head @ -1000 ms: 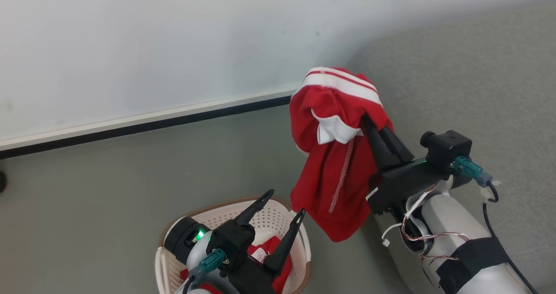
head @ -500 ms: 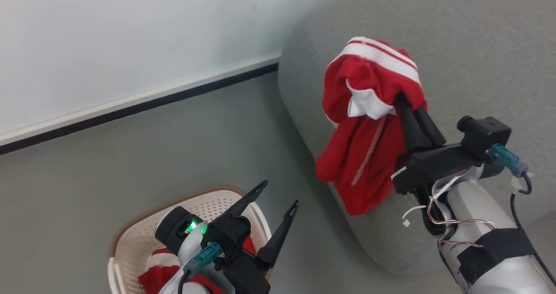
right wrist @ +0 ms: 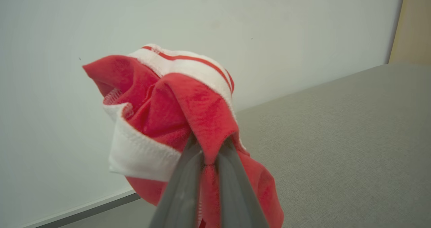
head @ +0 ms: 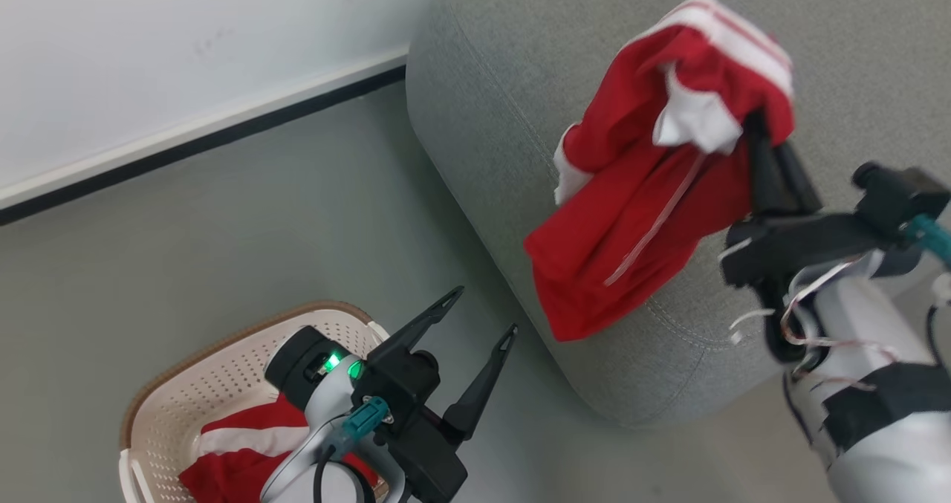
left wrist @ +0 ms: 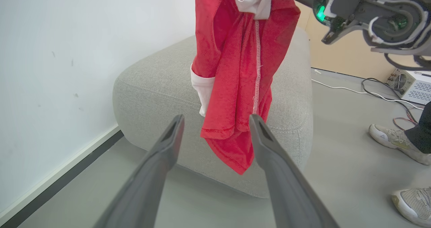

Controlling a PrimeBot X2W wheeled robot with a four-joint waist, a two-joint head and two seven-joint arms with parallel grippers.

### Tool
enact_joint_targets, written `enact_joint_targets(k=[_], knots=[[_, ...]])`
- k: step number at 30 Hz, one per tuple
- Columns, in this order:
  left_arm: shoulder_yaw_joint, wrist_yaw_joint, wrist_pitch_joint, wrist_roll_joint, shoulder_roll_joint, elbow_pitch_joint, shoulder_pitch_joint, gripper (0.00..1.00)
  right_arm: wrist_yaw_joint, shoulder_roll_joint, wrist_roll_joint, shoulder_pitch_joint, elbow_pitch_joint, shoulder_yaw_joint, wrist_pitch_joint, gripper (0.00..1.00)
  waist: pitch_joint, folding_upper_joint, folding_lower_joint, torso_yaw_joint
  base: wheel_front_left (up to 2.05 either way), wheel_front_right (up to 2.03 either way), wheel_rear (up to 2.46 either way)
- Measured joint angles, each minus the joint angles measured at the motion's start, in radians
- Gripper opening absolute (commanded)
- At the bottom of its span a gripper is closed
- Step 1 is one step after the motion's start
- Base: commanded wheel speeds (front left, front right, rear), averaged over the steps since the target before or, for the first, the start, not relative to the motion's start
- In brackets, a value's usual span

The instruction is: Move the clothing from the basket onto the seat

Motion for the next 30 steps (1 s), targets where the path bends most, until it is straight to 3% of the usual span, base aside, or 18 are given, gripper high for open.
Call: enact_joint_targets(k=[9, 24, 30], knots=[[-0.018, -0.017, 0.025, 0.009, -0.002, -0.016, -0.04, 1.0, -0.008, -0.068, 0.008, -0.16, 0.055, -0.088, 0.0, 0.0, 0.054, 0.0, -0.0001, -0.005, 0.0, 0.0, 0.0], [-0.038, -0.035, 0.051, 0.021, -0.005, -0.052, -0.083, 1.0, -0.026, -0.238, 0.005, -0.427, 0.18, -0.212, -0.007, 0.0, 0.137, 0.0, -0.0001, 0.063, 0.0, 0.0, 0.0], [-0.037, -0.035, 0.06, 0.029, -0.002, -0.073, -0.1, 1.0, -0.026, -0.263, -0.002, -0.484, 0.233, -0.229, -0.007, 0.0, 0.184, 0.0, -0.0001, 0.089, 0.0, 0.0, 0.0]])
